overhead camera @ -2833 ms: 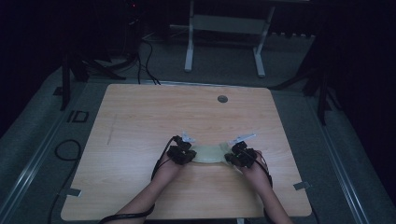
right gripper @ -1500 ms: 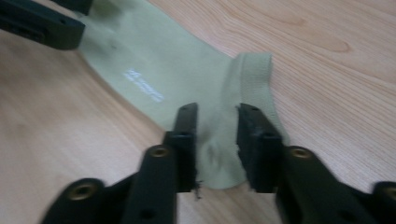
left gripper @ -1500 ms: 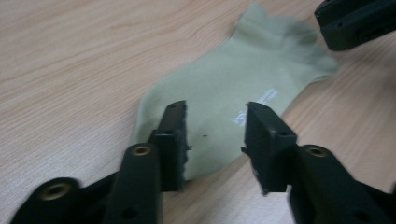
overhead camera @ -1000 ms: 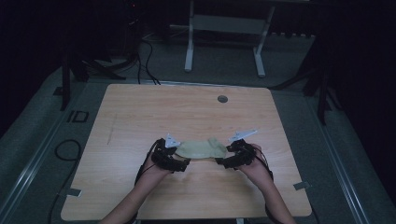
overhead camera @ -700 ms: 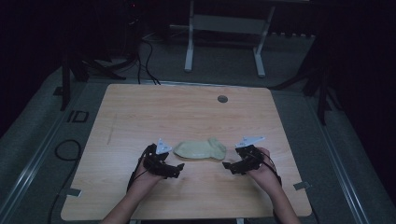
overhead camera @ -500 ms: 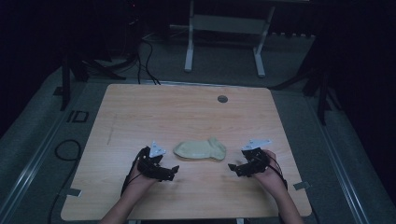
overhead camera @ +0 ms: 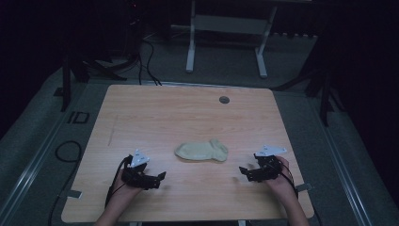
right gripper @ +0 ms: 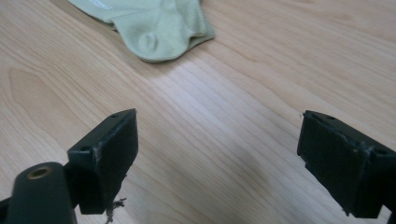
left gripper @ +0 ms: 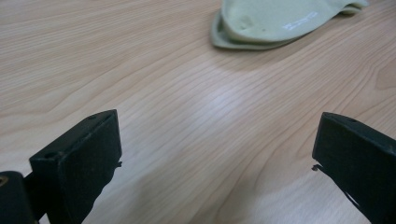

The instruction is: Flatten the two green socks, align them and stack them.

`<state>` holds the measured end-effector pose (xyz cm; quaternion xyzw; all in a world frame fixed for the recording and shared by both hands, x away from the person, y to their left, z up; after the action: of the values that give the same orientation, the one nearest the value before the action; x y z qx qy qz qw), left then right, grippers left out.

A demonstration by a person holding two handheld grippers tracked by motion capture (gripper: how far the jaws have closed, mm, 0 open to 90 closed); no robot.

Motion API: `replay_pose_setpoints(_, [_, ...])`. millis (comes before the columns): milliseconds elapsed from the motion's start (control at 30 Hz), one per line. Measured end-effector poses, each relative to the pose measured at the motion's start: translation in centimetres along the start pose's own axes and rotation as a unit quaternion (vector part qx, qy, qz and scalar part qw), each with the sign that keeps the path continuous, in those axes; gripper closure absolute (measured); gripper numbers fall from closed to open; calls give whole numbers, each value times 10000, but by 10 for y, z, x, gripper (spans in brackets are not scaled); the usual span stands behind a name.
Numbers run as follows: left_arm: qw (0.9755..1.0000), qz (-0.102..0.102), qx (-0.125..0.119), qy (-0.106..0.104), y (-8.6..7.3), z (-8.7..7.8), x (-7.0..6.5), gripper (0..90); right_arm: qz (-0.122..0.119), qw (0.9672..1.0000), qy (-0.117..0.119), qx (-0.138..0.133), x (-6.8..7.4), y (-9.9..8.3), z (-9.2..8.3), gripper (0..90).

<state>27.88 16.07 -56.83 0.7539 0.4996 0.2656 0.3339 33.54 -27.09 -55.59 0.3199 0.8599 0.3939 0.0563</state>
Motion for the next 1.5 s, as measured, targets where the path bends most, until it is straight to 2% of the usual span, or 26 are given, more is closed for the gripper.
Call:
replay_pose_setpoints(67, [10000,-75,-11,6,-5,-5,4,14,-10,10000,-58,-56,0,-3,-4,125])
replay_pose_setpoints(167, [9999,-54,-11,133,-12,-11,8,14,-14,9999,-125,-89,-1,-8,-8,125])
replay_pose_setpoints(267, [9999,-93,-27,140,-16,-15,12,14,40,9997,-182,-138,-3,-12,-11,125])
replay_pose_setpoints(300, [9997,-65,-66,236,-21,-18,16,14,60,9997,-194,-148,-4,-14,-13,125])
replay_pose_setpoints(400, [9993,-241,-56,276,-28,-22,22,17,162,9994,-240,-192,-6,-23,-18,124])
replay_pose_setpoints(633, [9986,-344,-12,392,-40,-32,36,17,311,9983,-419,-269,-4,-36,-29,124])
replay_pose_setpoints(867, [9965,-537,-85,629,-50,-43,47,17,468,9957,-678,-434,-4,-52,-39,125])
replay_pose_setpoints(1000, [9954,-614,-137,721,-57,-47,54,17,653,9913,-977,-589,-8,-64,-46,125])
replay_pose_setpoints(1067, [9945,-641,-199,803,-60,-50,57,17,768,9879,-1182,-648,-10,-70,-50,125])
replay_pose_setpoints(1133, [9936,-703,-232,856,-62,-53,60,17,835,9866,-1233,-660,-12,-72,-51,125])
replay_pose_setpoints(1167, [9931,-731,-253,882,-62,-54,62,17,1005,9837,-1340,-652,-15,-76,-54,125])
replay_pose_setpoints(1233, [9919,-778,-206,982,-64,-56,65,17,1095,9804,-1475,-706,-17,-78,-56,125])
replay_pose_setpoints(1333, [9897,-775,-231,1182,-65,-59,69,17,1196,9739,-1750,-816,-21,-81,-60,126])
replay_pose_setpoints(1433, [9865,-956,-259,1305,-68,-59,73,17,1198,9723,-1780,-929,-24,-82,-63,125])
replay_pose_setpoints(1500, [9848,-983,-245,1411,-70,-59,74,17,1216,9716,-1763,-1001,-26,-82,-64,126])
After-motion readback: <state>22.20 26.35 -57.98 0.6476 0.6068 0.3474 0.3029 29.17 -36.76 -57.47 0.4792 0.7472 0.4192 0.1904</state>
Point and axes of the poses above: each handheld gripper's, and its own axes: z roughly forward along the jaws, y roughly out of its top, x roughly to its left, the point moved 2 cm from there along z, roughly forward along the jaws, and after that the axes turned 14 degrees about y, right-handed, at the moved point
